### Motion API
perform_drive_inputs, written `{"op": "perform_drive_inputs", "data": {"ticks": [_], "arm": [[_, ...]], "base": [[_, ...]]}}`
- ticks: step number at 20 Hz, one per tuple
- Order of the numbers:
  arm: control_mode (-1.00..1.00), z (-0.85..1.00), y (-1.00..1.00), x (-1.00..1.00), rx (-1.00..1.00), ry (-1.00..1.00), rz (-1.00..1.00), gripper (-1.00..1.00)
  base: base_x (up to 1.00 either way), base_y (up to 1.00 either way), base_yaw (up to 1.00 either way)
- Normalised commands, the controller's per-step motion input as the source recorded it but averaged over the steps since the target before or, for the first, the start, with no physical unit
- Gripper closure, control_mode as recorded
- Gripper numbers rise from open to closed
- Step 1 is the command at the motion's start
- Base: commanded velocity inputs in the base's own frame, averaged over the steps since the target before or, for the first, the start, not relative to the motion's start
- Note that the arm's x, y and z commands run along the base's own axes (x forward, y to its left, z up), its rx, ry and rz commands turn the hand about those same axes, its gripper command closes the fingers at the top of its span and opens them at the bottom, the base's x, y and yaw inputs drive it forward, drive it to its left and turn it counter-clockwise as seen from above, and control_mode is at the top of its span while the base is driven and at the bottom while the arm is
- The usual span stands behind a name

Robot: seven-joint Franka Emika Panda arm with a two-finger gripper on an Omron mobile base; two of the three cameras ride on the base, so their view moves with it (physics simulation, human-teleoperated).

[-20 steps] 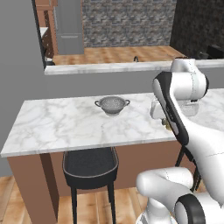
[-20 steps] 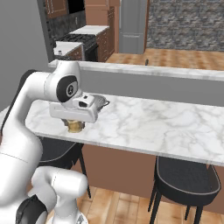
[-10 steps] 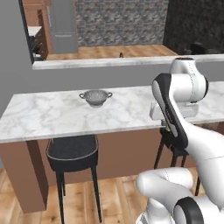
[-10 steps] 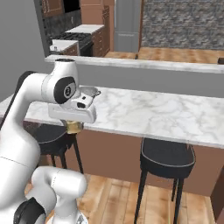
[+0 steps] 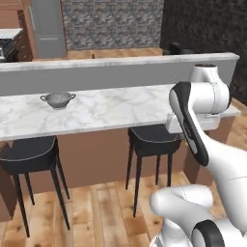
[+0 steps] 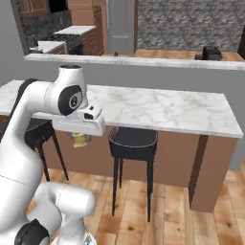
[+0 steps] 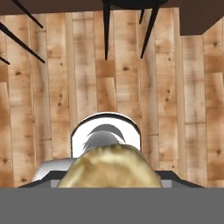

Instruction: Pick the candle and jar from the dining table and place them in the open cabinet. Close the cabinet after placing the objects.

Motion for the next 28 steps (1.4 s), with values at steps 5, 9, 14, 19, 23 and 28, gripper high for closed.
{"op": "perform_drive_inputs", "data": {"ticks": [5,9,14,19,23,28], "arm": [[1.00,0.00,0.00,0.00,0.00,0.00,0.00,1.00],[1.00,0.00,0.00,0.00,0.00,0.00,0.00,1.00],[1.00,0.00,0.00,0.00,0.00,0.00,0.00,1.00],[1.00,0.00,0.00,0.00,0.00,0.00,0.00,1.00],[1.00,0.00,0.00,0.00,0.00,0.00,0.00,1.00],[1.00,0.00,0.00,0.00,0.00,0.00,0.00,1.00]], "base": [[-0.12,-0.99,-0.02],[0.00,-1.00,0.00],[0.00,-1.00,0.00],[0.00,-1.00,0.00],[0.00,-1.00,0.00],[0.12,-1.00,0.00]]}}
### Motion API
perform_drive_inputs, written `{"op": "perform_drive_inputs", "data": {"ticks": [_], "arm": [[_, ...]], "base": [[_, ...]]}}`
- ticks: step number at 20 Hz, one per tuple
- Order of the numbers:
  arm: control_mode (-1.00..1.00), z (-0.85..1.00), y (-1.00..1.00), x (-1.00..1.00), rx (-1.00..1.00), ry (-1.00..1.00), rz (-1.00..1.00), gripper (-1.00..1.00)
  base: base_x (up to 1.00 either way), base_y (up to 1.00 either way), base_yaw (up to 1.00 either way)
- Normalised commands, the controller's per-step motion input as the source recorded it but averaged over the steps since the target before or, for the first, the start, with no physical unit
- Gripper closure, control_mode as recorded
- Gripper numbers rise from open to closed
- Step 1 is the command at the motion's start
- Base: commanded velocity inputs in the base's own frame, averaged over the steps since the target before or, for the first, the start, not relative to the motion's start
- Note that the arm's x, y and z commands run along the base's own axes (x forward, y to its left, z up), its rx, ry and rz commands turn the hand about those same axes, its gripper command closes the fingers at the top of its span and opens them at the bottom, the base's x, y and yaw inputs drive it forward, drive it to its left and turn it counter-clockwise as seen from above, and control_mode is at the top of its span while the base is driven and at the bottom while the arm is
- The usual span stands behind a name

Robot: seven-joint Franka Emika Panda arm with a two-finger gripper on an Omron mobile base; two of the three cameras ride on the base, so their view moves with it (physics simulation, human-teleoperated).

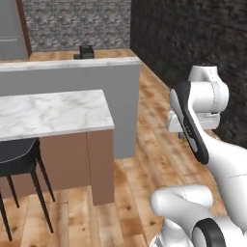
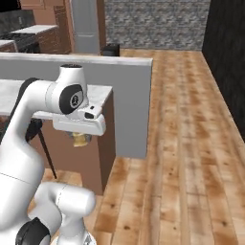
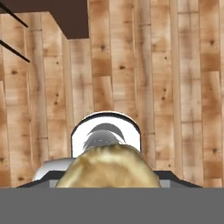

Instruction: Pick the candle and jar from the dining table and place them in the open cabinet. Close the cabinet after placing the objects.

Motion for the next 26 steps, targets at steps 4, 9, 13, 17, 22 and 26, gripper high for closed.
{"op": "perform_drive_inputs", "data": {"ticks": [4,9,13,17,22,26], "arm": [[1.00,0.00,0.00,0.00,0.00,0.00,0.00,1.00],[1.00,0.00,0.00,0.00,0.00,0.00,0.00,1.00],[1.00,0.00,0.00,0.00,0.00,0.00,0.00,1.00],[1.00,0.00,0.00,0.00,0.00,0.00,0.00,1.00],[1.00,0.00,0.00,0.00,0.00,0.00,0.00,1.00],[1.00,0.00,0.00,0.00,0.00,0.00,0.00,1.00]], "base": [[0.22,-1.00,0.00],[0.53,-1.00,0.00],[0.85,-0.91,0.00],[1.00,-0.55,0.00],[1.00,-0.52,0.00],[1.00,-0.58,0.00]]}}
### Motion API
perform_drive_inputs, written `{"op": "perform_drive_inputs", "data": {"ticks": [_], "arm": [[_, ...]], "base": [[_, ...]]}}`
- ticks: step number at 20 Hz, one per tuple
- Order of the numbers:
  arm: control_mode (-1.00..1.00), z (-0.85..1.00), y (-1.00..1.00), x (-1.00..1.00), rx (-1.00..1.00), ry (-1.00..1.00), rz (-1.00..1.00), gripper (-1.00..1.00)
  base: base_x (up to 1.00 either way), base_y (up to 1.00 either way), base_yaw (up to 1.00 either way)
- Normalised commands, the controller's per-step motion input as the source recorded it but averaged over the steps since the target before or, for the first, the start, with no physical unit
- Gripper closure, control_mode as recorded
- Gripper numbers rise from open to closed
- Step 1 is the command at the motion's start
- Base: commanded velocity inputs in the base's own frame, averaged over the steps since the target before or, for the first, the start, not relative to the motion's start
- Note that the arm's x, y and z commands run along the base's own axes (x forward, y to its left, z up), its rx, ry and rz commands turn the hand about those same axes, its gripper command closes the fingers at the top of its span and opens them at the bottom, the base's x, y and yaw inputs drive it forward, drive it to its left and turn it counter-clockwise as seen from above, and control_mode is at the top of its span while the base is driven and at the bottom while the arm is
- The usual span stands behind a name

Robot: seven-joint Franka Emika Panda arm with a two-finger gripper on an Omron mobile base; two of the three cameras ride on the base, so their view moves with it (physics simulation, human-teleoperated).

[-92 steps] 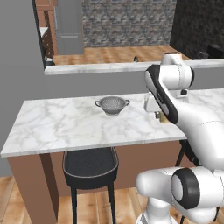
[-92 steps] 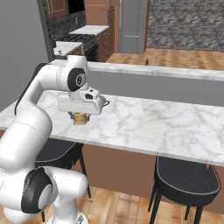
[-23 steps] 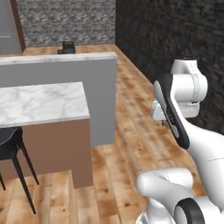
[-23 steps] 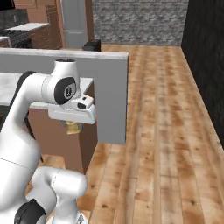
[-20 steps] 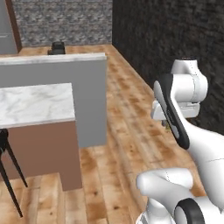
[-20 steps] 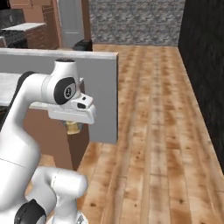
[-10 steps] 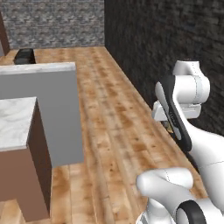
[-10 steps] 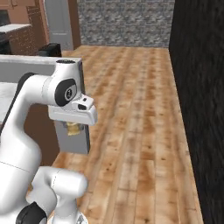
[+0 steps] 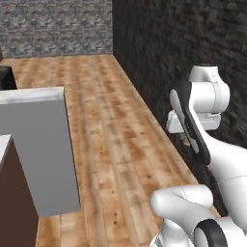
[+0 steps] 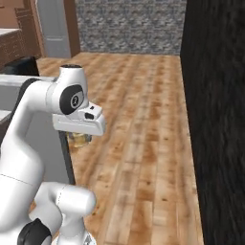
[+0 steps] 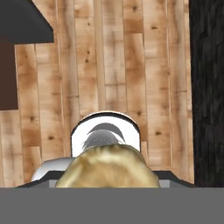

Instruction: Pick the candle and jar from the dining table and place them in the open cabinet. Close the cabinet after placing the objects.

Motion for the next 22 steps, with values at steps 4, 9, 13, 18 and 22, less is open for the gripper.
{"op": "perform_drive_inputs", "data": {"ticks": [4,9,13,18,22], "arm": [[1.00,0.00,0.00,0.00,0.00,0.00,0.00,1.00],[1.00,0.00,0.00,0.00,0.00,0.00,0.00,1.00],[1.00,0.00,0.00,0.00,0.00,0.00,0.00,1.00],[1.00,0.00,0.00,0.00,0.00,0.00,0.00,1.00],[1.00,0.00,0.00,0.00,0.00,0.00,0.00,1.00]], "base": [[1.00,-0.66,0.00],[1.00,-0.67,0.00],[1.00,-0.28,0.00],[1.00,-0.08,0.01],[1.00,-0.02,0.04]]}}
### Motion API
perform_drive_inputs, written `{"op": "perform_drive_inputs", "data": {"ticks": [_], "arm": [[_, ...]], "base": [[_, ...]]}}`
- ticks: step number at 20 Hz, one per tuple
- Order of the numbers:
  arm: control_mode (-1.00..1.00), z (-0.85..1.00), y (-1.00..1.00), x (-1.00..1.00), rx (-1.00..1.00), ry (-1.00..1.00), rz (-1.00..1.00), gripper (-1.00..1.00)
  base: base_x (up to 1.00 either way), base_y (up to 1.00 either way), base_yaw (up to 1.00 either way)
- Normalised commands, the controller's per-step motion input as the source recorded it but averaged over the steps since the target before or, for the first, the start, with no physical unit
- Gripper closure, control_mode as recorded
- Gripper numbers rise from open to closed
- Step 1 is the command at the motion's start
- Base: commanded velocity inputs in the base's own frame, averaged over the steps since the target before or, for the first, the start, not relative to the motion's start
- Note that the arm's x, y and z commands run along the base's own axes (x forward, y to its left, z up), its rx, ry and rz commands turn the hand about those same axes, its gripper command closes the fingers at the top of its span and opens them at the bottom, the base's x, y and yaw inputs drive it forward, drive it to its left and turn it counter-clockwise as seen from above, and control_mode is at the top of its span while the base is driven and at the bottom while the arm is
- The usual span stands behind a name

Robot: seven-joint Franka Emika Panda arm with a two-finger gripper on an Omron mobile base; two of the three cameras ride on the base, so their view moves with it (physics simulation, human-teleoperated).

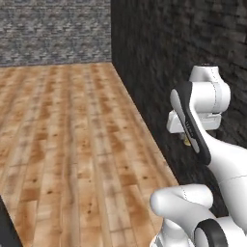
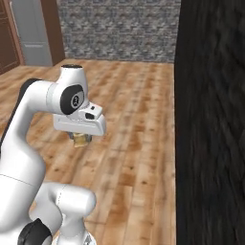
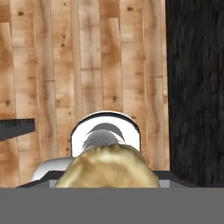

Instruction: Pick the candle and jar from the dining table and place them in the open cabinet. Close the cabinet after placing the objects.

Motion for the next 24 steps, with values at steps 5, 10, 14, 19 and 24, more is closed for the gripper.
{"op": "perform_drive_inputs", "data": {"ticks": [5,10,14,19,24], "arm": [[1.00,0.00,0.00,0.00,0.00,0.00,0.00,1.00],[1.00,0.00,0.00,0.00,0.00,0.00,0.00,1.00],[1.00,0.00,0.00,0.00,0.00,0.00,0.00,1.00],[1.00,0.00,0.00,0.00,0.00,0.00,0.00,1.00],[1.00,0.00,0.00,0.00,0.00,0.00,0.00,1.00]], "base": [[1.00,0.00,0.03],[1.00,0.00,0.04],[1.00,0.00,0.06],[1.00,0.00,0.10],[1.00,0.00,0.15]]}}
